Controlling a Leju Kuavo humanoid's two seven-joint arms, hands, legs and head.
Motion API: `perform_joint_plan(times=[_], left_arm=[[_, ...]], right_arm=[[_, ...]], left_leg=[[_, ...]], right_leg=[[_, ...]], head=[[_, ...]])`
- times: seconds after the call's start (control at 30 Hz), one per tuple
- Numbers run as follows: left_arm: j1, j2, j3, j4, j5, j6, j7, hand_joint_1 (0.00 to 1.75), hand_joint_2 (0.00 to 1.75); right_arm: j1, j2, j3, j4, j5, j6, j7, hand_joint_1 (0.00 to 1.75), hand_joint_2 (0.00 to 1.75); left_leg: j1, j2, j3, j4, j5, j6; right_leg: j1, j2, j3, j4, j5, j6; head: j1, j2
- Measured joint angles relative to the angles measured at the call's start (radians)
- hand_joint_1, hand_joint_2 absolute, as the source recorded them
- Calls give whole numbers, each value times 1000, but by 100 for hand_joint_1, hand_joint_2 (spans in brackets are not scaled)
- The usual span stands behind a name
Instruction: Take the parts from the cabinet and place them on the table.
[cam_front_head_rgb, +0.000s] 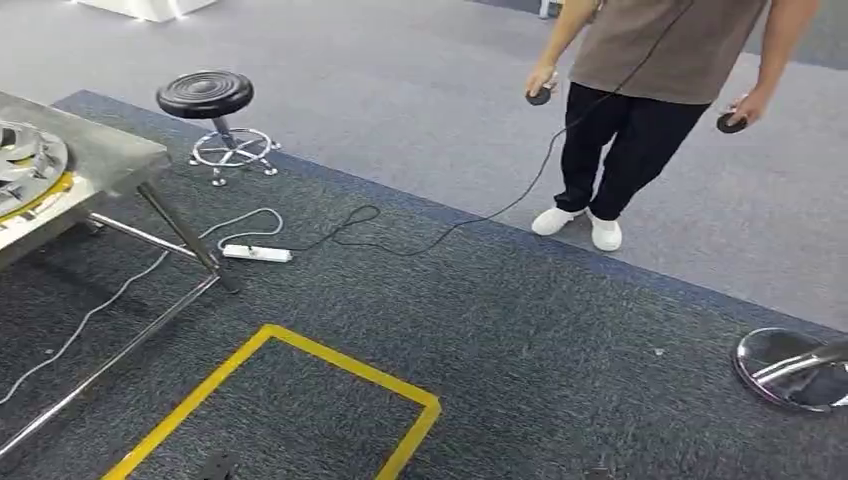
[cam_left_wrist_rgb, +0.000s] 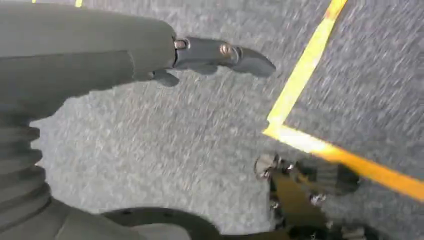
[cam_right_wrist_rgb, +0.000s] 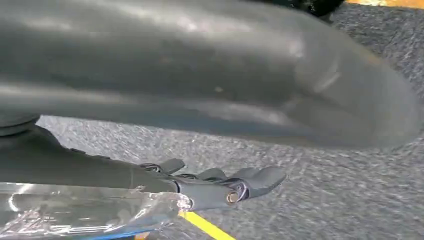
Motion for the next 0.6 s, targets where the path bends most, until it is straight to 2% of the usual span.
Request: perform_joint_plan(times=[0.03,0.07,0.1,0.13,0.17,0.2,0.23,0.27,0.3,0.33,0.4,0.43,0.47,0.5,0.53,0.57,0.6], left_arm=[[3,0,-1,0,0,1,-2,0,175],[6,1,-2,0,0,3,-2,0,175],[7,2,-2,0,0,3,-3,0,175],[6,2,-3,0,0,3,-3,0,175],[5,2,-3,0,0,3,-4,0,175],[4,2,-4,0,0,3,-5,0,175],[4,2,-4,0,0,3,-5,0,175],[4,3,-5,0,0,3,-6,0,175],[3,5,-5,-1,0,3,-6,0,175],[1,5,-5,-1,0,3,-6,0,175],[-1,3,-6,-1,0,3,3,0,175],[-1,3,-8,-1,0,3,10,0,175],[-2,2,-10,-1,0,2,14,0,175],[-1,2,-11,-1,0,2,14,0,175],[1,2,-11,-1,0,2,14,0,175],[3,2,-11,-1,0,2,14,0,175],[6,0,-11,-1,0,2,13,0,175]], right_arm=[[-5,0,0,0,0,-2,-3,0,0],[-8,1,0,0,0,-3,-7,0,0],[-7,2,0,0,0,-4,-8,0,0],[-4,3,0,0,0,-4,-9,0,0],[-2,3,-1,0,0,-4,-9,0,0],[-2,3,-1,1,0,-5,-10,0,0],[-3,3,-2,0,0,-5,-10,0,0],[-6,5,-3,1,0,-5,-10,0,0],[-9,12,-4,0,1,-5,-11,0,0],[-10,11,-5,0,0,-5,-14,0,0],[-7,11,-8,1,0,-8,-21,0,0],[-8,11,-8,1,0,-8,-26,0,0],[-6,12,-8,1,1,-8,-29,0,0],[-8,12,-9,1,3,-8,-32,0,0],[-11,12,-9,1,5,-8,-34,0,0],[-12,13,-9,1,7,-8,-34,0,0],[-12,13,-9,1,8,-8,-34,0,0]], left_leg=[[-3,17,1,0,-1,1],[-5,34,1,0,-1,2],[-6,52,1,0,-2,2],[-5,65,2,0,-4,1],[-4,77,4,0,-6,-2],[-3,90,8,1,-9,-6],[-1,101,14,1,-13,-10],[-6,110,21,1,-18,-19],[-12,118,21,2,-24,-26],[-12,123,25,-1,-23,-30],[-8,141,33,-10,-21,-40],[-7,150,35,-10,-26,-48],[-3,109,30,5,-42,-53],[-3,67,4,61,-81,-53],[-4,47,-31,134,-120,-53],[-4,37,-77,224,-158,-52],[-4,34,-112,288,-175,-51]], right_leg=[[-1,-23,-38,82,-41,3],[-3,-34,-78,169,-78,5],[-5,-39,-105,229,-96,7],[-7,-41,-101,228,-85,9],[-8,-43,-74,186,-57,10],[-10,-51,-27,106,-20,11],[-10,-70,30,10,15,12],[-8,-120,70,-67,17,13],[-7,-118,78,-69,19,-4],[-4,-104,75,-66,18,-14],[3,-87,67,-66,17,-27],[0,-74,70,-72,21,-35],[-5,-62,71,-77,24,-40],[-6,-51,71,-79,25,-46],[-6,-42,70,-80,26,-51],[-5,-27,69,-80,26,-52],[-4,-12,69,-79,26,-53]], head=[[-2,0],[-2,0],[-3,0],[-2,0],[-2,0],[-2,0],[-2,0],[-1,0],[-4,0],[-10,0],[-8,0],[-8,0],[-12,0],[-18,0],[-17,0],[-18,0],[-18,0]])
